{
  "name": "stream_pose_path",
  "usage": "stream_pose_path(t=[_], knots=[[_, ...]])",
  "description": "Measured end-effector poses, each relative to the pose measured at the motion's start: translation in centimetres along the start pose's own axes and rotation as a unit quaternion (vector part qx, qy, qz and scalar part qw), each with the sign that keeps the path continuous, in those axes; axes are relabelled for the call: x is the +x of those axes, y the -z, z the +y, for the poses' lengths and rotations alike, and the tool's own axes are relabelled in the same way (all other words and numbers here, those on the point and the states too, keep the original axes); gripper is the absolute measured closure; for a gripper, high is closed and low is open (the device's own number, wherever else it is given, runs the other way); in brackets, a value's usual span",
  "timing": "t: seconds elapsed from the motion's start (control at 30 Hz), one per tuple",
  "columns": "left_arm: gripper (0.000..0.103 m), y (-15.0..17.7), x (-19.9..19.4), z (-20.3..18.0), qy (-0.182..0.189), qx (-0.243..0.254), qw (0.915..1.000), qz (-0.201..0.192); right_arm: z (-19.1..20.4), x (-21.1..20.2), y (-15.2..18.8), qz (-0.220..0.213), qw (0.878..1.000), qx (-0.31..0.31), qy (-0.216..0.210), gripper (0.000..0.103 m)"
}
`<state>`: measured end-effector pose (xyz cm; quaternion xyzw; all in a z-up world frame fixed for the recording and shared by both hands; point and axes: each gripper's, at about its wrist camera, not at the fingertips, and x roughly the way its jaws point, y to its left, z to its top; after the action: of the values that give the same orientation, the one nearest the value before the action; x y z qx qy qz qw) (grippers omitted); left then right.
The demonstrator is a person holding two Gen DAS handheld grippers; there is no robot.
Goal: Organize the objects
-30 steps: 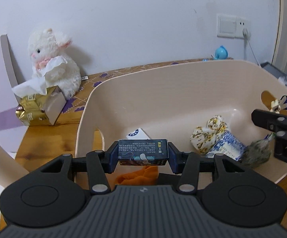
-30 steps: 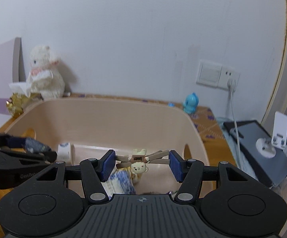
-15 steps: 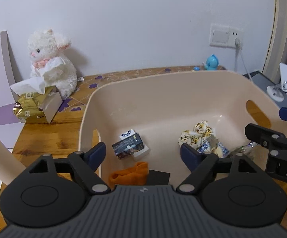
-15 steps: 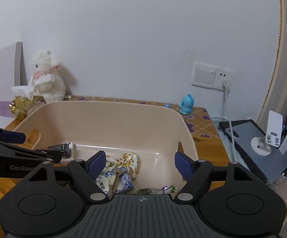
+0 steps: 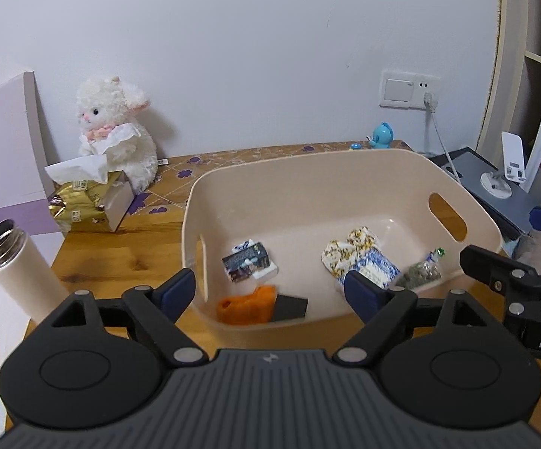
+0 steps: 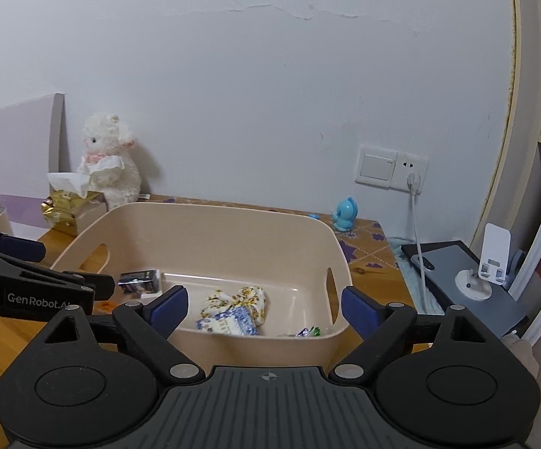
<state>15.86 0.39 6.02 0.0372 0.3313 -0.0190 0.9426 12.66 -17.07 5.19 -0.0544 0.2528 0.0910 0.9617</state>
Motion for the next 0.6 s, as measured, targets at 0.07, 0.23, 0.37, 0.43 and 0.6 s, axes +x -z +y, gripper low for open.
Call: stream_pose_path(t=[0.07, 0.23, 0.37, 0.43, 0.6], knots=[[0.015, 0.4, -0.7, 0.0, 0.002, -0.003, 1.0000, 0.008, 0.2, -0.7, 0.2, 0.001, 1.000, 0.002, -0.005, 0.013], [0.015, 2.0, -2.9, -0.1, 0.001, 0.004, 1.0000, 0.006, 0.4, -2.7, 0.7, -0.001, 1.000, 0.007, -0.017, 0.008], [0.015, 3.2, -4.7, -0.1, 0.008, -0.001, 1.0000, 0.004, 0.3, -4.0, 1.3, -0.001, 1.000, 0.011, -0.018, 0.005], [0.015, 3.7, -5.6, 0.0, 0.017, -0.006, 0.9998, 0.007, 0.2, -4.6, 1.7, 0.003, 1.000, 0.012, -0.019, 0.005], [0.015, 5.3, -8.4, 0.1, 0.025, -0.010, 0.9996, -0.004, 0.6, -5.7, 3.0, 0.011, 1.000, 0.015, -0.025, 0.004]])
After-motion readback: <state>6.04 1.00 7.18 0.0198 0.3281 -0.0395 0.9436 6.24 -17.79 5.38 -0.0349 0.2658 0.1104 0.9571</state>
